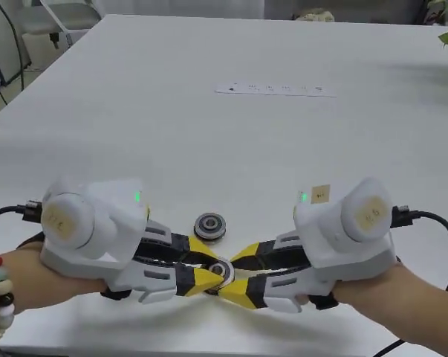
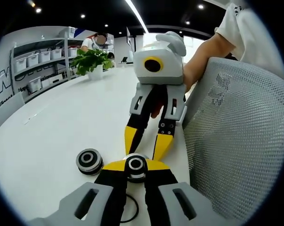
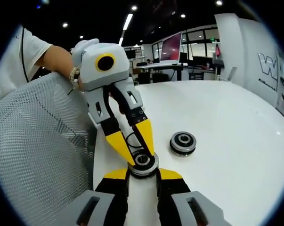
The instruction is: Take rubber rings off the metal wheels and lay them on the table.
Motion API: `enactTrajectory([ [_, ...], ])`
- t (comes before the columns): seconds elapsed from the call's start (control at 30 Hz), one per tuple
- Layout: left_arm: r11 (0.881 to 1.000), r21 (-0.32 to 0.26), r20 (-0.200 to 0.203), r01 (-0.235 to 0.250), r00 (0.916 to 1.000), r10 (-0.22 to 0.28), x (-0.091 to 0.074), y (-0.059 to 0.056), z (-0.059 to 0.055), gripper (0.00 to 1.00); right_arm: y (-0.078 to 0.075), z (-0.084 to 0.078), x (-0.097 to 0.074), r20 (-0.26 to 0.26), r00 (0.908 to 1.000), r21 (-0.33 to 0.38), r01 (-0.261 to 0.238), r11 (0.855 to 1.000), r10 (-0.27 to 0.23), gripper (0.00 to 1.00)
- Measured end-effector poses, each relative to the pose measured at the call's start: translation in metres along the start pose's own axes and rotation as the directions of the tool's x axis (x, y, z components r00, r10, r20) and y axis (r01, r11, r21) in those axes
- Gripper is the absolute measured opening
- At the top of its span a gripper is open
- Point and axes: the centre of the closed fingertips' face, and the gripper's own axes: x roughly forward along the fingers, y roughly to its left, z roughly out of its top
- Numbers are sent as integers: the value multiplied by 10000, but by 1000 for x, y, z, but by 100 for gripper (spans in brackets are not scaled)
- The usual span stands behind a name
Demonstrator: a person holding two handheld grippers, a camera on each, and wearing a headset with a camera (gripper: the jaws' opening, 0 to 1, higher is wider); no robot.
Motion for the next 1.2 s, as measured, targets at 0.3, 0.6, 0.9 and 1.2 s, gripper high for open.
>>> enactTrajectory([
  [0.3, 10000, -83, 25, -29, 10000, 29, 0, 0, 0, 8, -2, -5, -4, -399, 9991, -677, 129, 9976, -156, 9],
  [0.6, 10000, 28, 26, 13, 10000, -13, -1, 0, -1, 8, -9, -8, -6, -225, 9995, 1068, 265, 9939, -242, 0],
  [0.9, 10000, 82, -5, -8, 10000, 8, -1, 0, -1, 8, -14, -4, -10, 589, 9982, 3527, -134, 9356, -79, 0],
  [1.2, 9993, 367, -31, 32, 10000, -31, 0, -2, -1, 8, -10, 5, -14, 1016, 9948, 4170, -523, 9074, 107, 0],
])
